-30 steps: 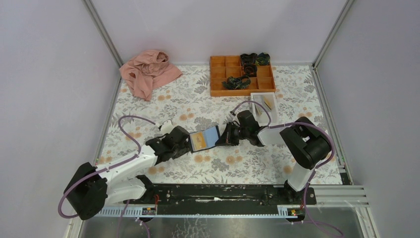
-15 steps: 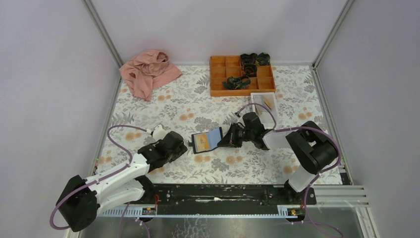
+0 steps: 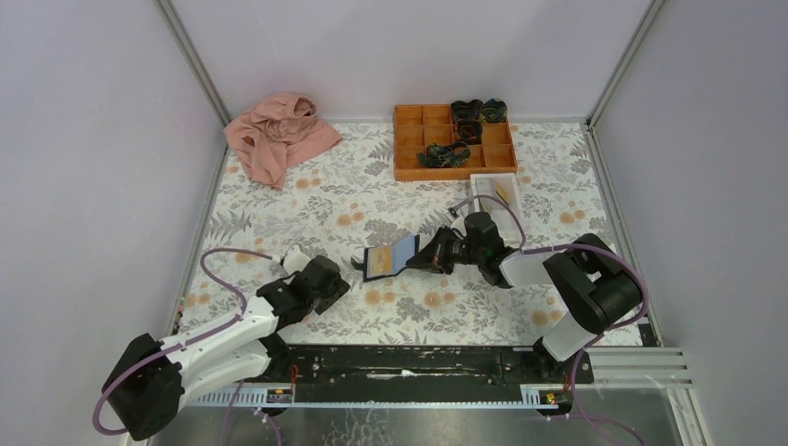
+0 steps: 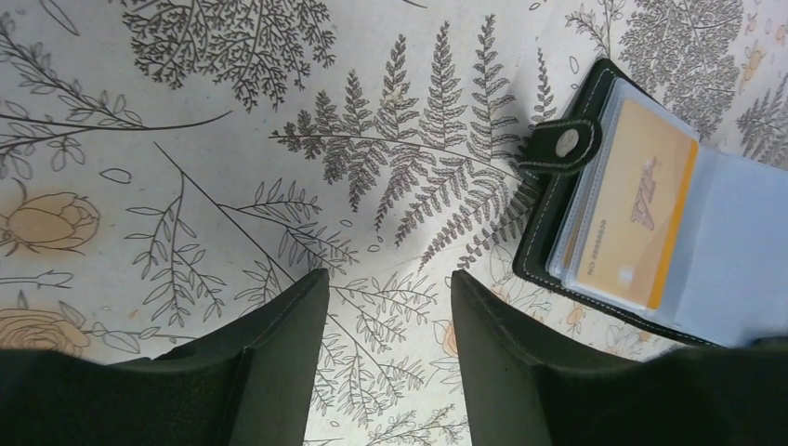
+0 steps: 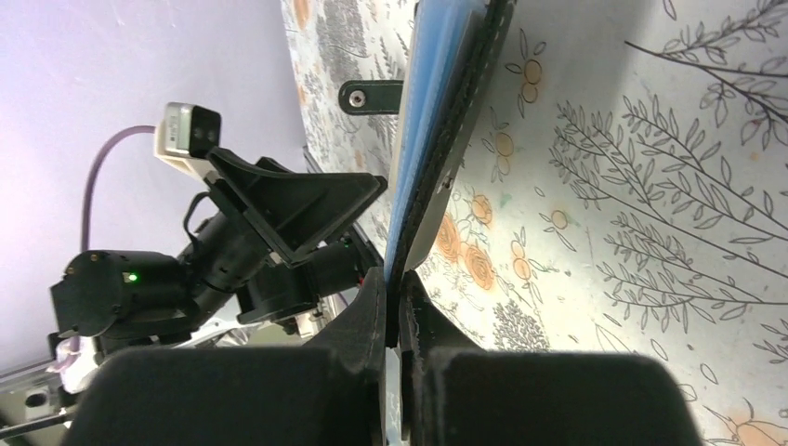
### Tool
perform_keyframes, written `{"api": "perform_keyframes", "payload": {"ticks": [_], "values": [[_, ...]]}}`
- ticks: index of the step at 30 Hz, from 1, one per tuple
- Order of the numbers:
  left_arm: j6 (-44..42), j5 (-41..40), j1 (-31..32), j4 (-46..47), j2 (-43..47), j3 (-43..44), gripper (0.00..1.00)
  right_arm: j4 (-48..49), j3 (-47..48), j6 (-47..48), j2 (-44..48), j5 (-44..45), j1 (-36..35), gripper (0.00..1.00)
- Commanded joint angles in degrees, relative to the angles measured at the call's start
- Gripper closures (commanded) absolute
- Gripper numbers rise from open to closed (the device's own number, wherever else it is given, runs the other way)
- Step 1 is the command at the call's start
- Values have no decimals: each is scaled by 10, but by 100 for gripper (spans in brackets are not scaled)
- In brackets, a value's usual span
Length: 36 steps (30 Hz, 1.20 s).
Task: Put the credit cards into the card holder
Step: Close the card holder at the center of the board.
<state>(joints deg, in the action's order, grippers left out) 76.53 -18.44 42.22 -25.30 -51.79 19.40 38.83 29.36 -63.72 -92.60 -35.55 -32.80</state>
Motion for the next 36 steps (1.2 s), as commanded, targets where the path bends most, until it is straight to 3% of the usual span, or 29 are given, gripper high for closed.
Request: {"api": "perform_keyframes", "payload": {"ticks": [1, 24, 36], "values": [[18, 15, -4, 44, 5, -22, 42, 68, -4, -47, 19, -11, 7, 100], [46, 68, 1, 208, -82, -83, 43, 192, -45, -180, -15, -9, 8, 100], [17, 51, 1, 231, -136, -55, 41, 140, -55, -139, -21, -24, 8, 100]]}}
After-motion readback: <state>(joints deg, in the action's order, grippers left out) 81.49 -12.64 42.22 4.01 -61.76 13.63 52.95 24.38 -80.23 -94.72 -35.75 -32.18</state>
